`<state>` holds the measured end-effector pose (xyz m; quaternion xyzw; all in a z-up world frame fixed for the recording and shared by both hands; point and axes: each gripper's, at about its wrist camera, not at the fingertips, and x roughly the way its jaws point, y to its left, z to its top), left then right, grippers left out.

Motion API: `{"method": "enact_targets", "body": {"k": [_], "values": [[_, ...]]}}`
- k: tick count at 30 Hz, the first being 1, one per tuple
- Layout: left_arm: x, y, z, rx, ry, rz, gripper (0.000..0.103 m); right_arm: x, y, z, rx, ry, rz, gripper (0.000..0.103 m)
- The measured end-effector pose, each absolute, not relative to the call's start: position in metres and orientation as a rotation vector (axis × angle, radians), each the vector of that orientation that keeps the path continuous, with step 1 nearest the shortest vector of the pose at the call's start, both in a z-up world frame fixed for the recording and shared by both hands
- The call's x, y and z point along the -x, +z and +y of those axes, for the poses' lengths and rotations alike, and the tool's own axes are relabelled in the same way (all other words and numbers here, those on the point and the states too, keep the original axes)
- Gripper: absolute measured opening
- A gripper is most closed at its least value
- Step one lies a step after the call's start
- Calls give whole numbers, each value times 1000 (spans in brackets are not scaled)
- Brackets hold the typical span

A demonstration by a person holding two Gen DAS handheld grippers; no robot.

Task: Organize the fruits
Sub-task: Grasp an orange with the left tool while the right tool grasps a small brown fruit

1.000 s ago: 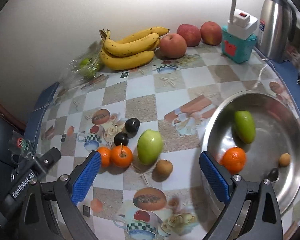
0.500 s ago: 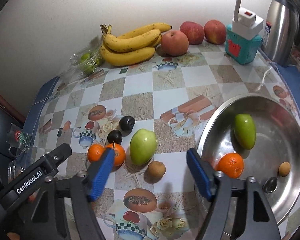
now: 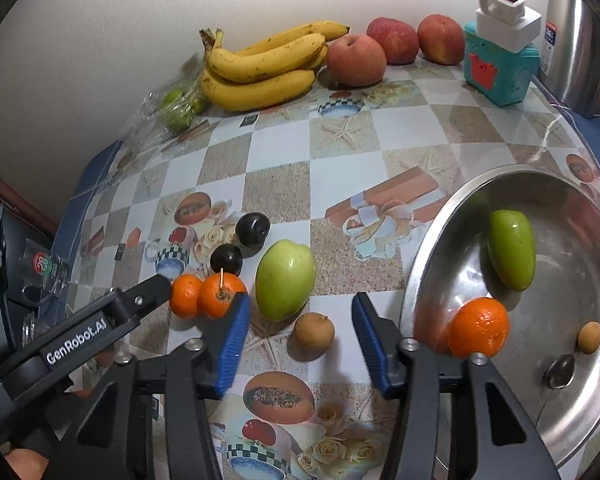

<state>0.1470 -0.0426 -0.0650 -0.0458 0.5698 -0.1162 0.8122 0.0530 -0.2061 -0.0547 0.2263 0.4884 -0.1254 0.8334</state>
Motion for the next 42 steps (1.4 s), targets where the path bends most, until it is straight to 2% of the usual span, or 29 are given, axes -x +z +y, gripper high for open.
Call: {"method": "enact_targets", "body": {"k": [8,12,15,31,33,35,42], "values": [[-150,-74,-45,160,-281,1266,65,-54,-63,-209,-489,-273,1061,47],[-150,-76,-44,195,-285,1272,63,-55,-67,-210,-500,-271,1070,46],[-151,-77,-44,218,-291,1278,60,-55,-69,-210,-505,-266,1082,41],[-153,-79,-47,274,-326,1284,49,-55,-74,-208,-535,-250,1091,41],[-153,-78,-49,274,-336,1282,41,-55,-74,-208,-535,-251,1091,41],[-152,-78,-49,272,-338,1285,38,-55,-74,-208,-535,-252,1091,41],[-152,-75,-43,304,-337,1277,36,-55,-74,-208,-539,-250,1095,41]]}}
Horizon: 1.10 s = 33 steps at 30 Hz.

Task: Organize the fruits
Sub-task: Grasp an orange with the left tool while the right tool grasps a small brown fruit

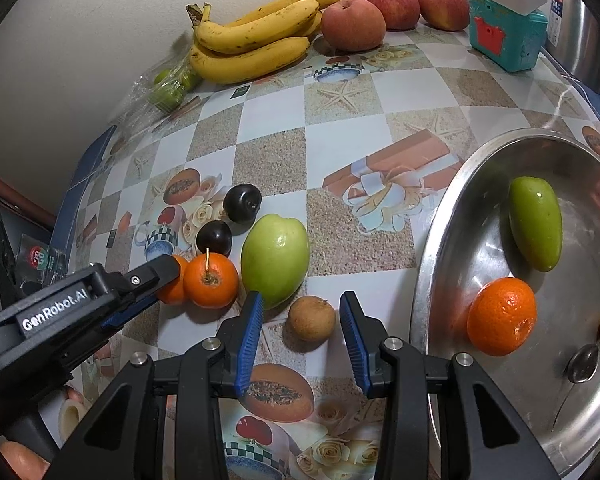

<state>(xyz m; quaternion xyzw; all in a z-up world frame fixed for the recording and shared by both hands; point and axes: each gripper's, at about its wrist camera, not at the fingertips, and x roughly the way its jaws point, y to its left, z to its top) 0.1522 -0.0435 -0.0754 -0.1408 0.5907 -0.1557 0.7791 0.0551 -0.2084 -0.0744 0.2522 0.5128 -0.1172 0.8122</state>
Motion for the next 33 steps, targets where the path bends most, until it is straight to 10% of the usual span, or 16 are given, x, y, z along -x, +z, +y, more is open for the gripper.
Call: {"method": "enact_targets", "body": {"k": [33], "values": [[-156,-61,-23,349,-271,1249,36,-59,-83,-203,-476,-234,1161,27]]}}
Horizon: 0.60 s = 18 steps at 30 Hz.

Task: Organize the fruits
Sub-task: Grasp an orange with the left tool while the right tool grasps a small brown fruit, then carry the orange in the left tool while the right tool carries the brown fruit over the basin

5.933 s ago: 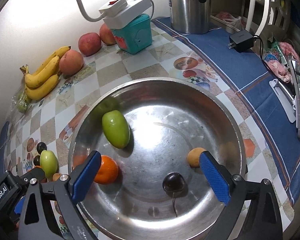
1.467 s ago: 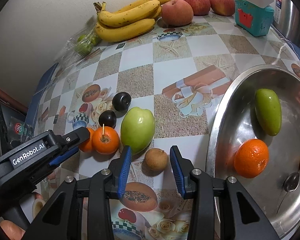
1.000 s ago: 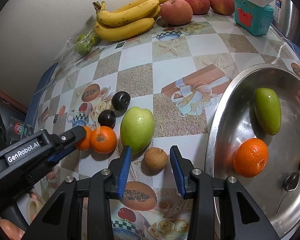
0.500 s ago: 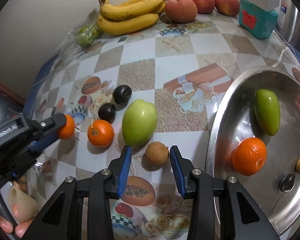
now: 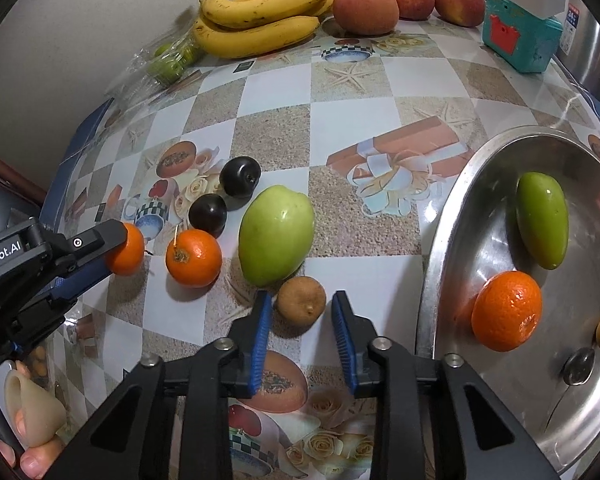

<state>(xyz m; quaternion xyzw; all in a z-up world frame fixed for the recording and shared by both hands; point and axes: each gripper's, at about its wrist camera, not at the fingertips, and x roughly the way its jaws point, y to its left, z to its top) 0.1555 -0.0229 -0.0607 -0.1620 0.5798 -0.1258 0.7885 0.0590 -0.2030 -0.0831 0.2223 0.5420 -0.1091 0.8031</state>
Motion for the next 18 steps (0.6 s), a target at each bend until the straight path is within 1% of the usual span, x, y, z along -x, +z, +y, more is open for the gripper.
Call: {"method": "enact_targets", "body": {"k": [10,18], "values": [[-156,-61,-22,347,-263,1248,36,-56,-74,-208,-490,-238,1123,26],[-155,-47,-23,329,-268,1206,36,-48,-41,-212,-500,-232,1005,26]]}}
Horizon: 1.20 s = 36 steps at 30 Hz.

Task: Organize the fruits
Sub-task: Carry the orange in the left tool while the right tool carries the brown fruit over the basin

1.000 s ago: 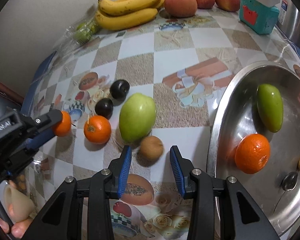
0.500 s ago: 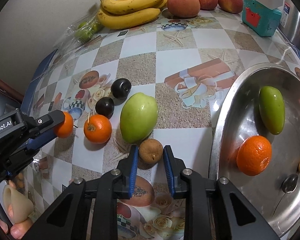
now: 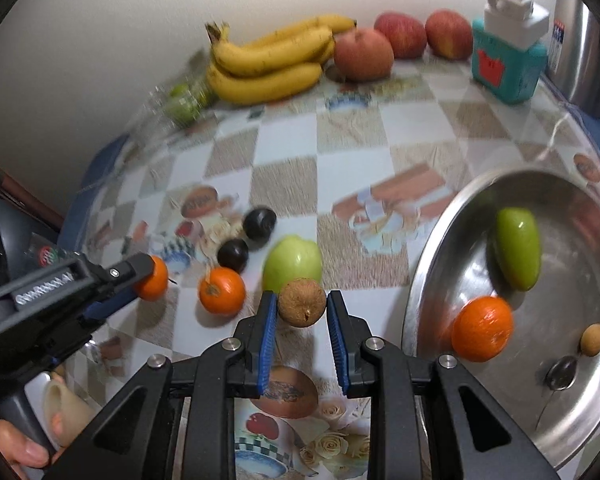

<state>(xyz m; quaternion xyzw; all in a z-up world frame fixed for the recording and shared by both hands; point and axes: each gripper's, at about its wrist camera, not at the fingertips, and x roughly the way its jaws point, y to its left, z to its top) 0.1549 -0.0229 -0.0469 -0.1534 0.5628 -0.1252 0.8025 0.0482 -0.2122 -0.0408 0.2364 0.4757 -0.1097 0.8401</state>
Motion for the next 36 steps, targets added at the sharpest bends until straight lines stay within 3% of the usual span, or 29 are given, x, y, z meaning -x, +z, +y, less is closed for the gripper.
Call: {"method": "enact_targets", "body": {"k": [9,36], "values": [[-150,-29,-27,305,-284,1160,36,-34,-7,-223,-511,-271,888,26],[-88,-13,-131,52,-546,1159,36,34,-30,-324,-776,-552,849,27]]}}
